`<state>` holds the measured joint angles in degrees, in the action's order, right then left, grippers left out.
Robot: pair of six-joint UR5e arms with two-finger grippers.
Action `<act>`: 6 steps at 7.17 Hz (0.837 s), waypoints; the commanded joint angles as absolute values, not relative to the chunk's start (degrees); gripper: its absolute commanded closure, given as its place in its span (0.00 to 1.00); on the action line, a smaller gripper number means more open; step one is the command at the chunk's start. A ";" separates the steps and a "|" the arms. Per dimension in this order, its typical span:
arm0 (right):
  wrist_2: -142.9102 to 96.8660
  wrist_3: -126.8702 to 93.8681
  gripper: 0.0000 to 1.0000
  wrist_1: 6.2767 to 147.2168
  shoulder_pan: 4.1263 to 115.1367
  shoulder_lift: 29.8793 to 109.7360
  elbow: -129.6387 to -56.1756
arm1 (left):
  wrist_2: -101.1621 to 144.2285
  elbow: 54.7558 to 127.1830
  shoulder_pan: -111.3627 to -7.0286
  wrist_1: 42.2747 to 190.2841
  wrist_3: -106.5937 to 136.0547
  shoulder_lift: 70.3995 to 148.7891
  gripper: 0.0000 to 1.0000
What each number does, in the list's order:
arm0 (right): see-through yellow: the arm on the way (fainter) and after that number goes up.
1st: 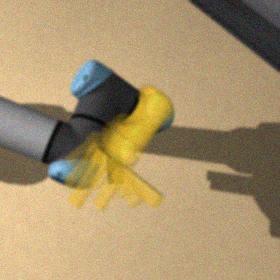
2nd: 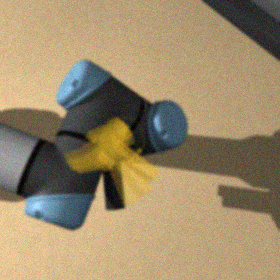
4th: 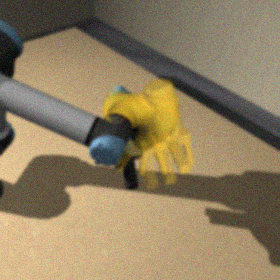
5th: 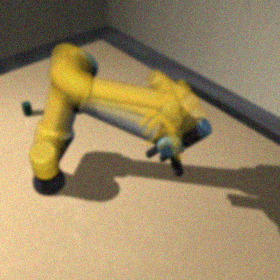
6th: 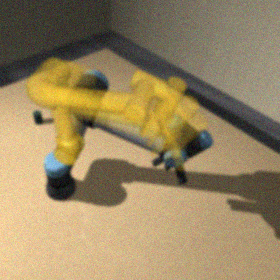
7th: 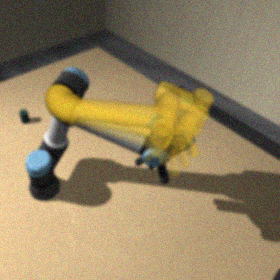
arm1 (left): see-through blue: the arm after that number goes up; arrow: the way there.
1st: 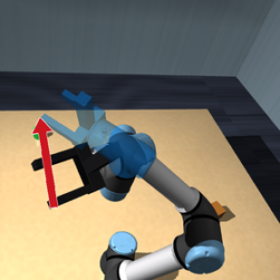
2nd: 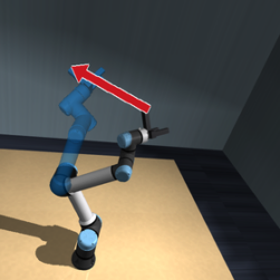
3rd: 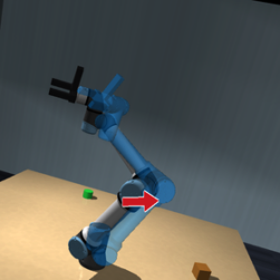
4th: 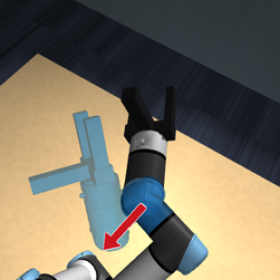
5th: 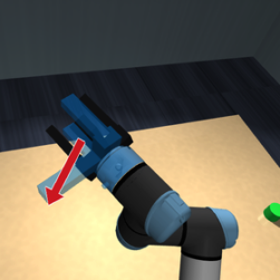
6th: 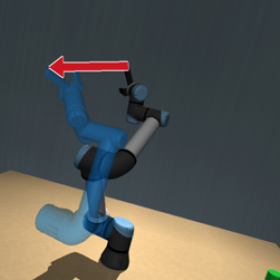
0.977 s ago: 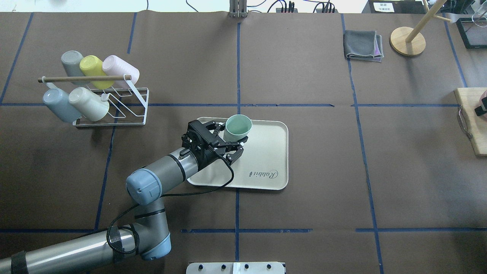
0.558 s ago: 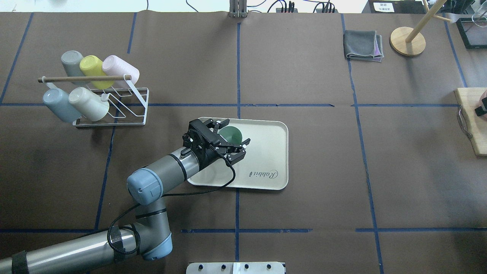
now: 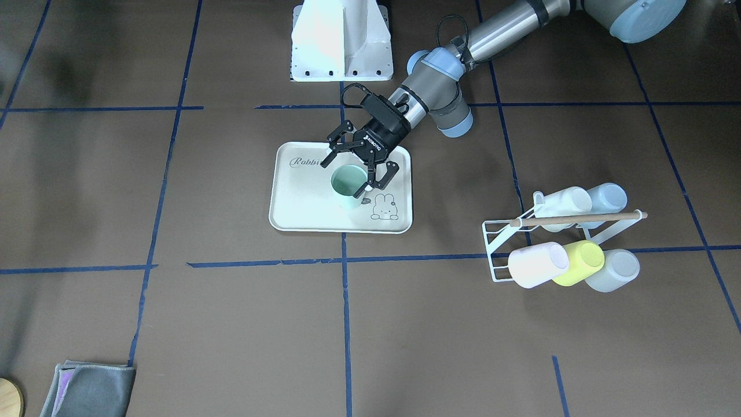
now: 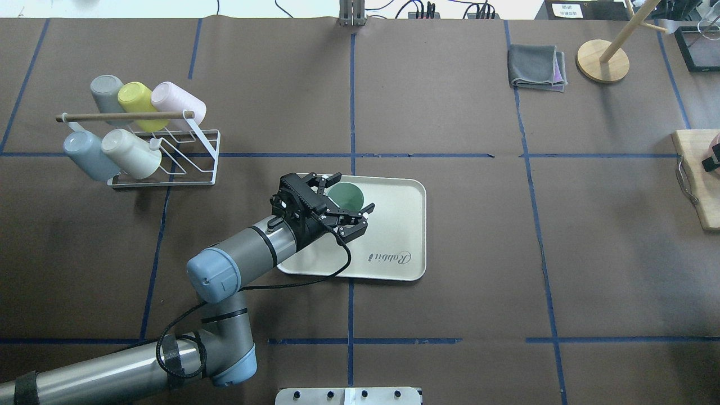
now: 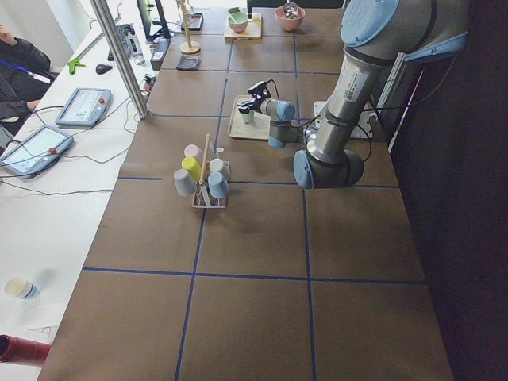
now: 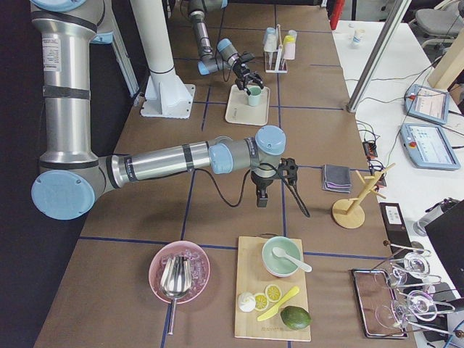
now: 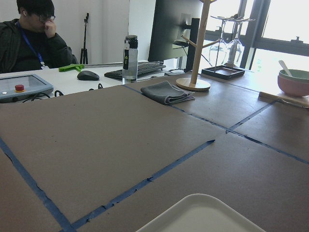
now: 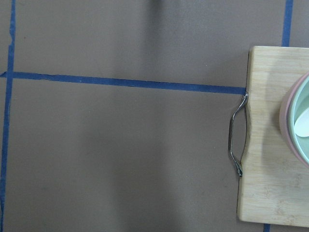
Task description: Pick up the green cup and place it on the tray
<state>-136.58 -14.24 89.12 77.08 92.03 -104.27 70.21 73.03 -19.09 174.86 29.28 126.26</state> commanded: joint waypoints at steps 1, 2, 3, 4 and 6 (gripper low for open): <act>-136.58 -14.24 0.00 89.12 77.08 92.02 -104.24 | 70.31 84.57 -19.51 159.10 29.27 126.12 0.01; -136.58 -14.24 0.00 89.12 77.08 91.85 -104.24 | 70.40 88.21 -20.21 153.77 30.05 126.12 0.01; -136.58 -14.24 0.00 89.21 77.34 91.67 -104.24 | 71.01 89.55 -21.87 149.72 32.67 126.21 0.01; -136.67 -14.24 0.00 89.12 77.69 91.58 -104.33 | 74.67 93.39 -24.67 141.15 32.96 126.12 0.01; -136.67 -14.24 0.00 89.12 77.96 91.50 -104.50 | 87.30 104.45 -34.75 118.86 33.05 126.04 0.00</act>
